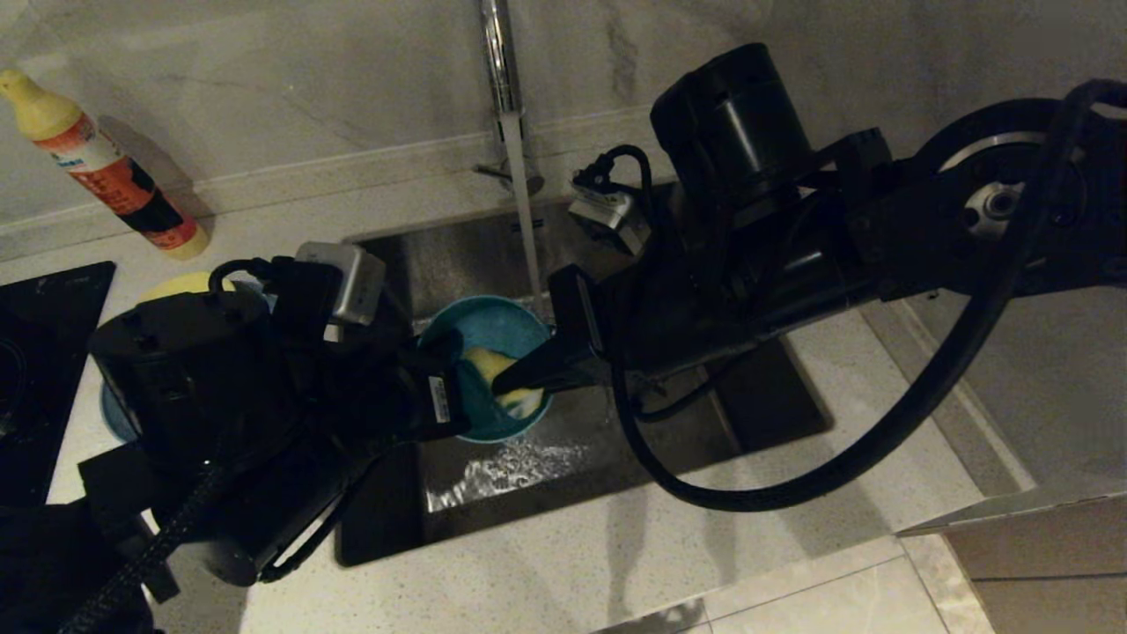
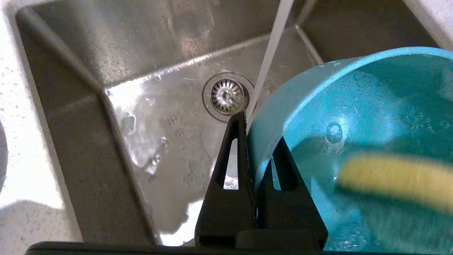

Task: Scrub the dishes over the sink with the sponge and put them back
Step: Wipe the bowl

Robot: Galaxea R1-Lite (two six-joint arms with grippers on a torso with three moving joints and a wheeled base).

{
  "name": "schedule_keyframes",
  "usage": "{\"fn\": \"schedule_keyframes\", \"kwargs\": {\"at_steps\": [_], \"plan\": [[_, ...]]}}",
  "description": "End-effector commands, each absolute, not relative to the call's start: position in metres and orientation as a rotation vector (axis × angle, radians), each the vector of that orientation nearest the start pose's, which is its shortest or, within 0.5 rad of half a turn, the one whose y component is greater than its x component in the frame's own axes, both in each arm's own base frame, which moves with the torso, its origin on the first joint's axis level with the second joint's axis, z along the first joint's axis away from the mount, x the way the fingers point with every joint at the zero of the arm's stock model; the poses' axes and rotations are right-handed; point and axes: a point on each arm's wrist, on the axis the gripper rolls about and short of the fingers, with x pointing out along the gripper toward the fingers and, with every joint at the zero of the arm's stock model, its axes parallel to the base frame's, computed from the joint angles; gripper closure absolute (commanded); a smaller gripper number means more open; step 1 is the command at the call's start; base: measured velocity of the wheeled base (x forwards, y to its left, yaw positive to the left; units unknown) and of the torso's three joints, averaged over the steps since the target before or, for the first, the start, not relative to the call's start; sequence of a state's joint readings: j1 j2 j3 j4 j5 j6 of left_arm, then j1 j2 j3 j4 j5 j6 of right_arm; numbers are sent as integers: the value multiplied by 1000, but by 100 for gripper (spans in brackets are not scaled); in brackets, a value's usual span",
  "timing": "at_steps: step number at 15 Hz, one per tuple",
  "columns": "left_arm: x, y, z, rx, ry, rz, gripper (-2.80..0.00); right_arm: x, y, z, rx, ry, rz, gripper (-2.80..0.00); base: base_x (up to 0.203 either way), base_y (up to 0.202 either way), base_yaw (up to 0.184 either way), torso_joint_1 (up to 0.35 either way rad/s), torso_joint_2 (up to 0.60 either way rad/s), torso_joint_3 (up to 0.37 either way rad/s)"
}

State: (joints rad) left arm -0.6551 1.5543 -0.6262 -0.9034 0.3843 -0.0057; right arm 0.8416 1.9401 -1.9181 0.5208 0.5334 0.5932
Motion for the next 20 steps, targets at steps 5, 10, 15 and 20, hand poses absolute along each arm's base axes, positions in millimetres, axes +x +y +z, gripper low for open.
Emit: {"fn": "schedule_keyframes", "kwargs": {"at_steps": [5,10,15,20], "plan": [[213,-152,208,-8,3,-261,0,241,299,279,373,1020,1108,0,0,0,0,0,0,0],[214,-153,210,-10,-3,-258,0,239,305,273,361,1037,1102,0,0,0,0,0,0,0],[214,-153,210,-11,-5,-258,0,236,296,277,355,1032,1058,0,0,0,0,0,0,0],[213,-152,208,-8,1,-242,0,240,281,291,379,979,1038,0,0,0,0,0,0,0]]}}
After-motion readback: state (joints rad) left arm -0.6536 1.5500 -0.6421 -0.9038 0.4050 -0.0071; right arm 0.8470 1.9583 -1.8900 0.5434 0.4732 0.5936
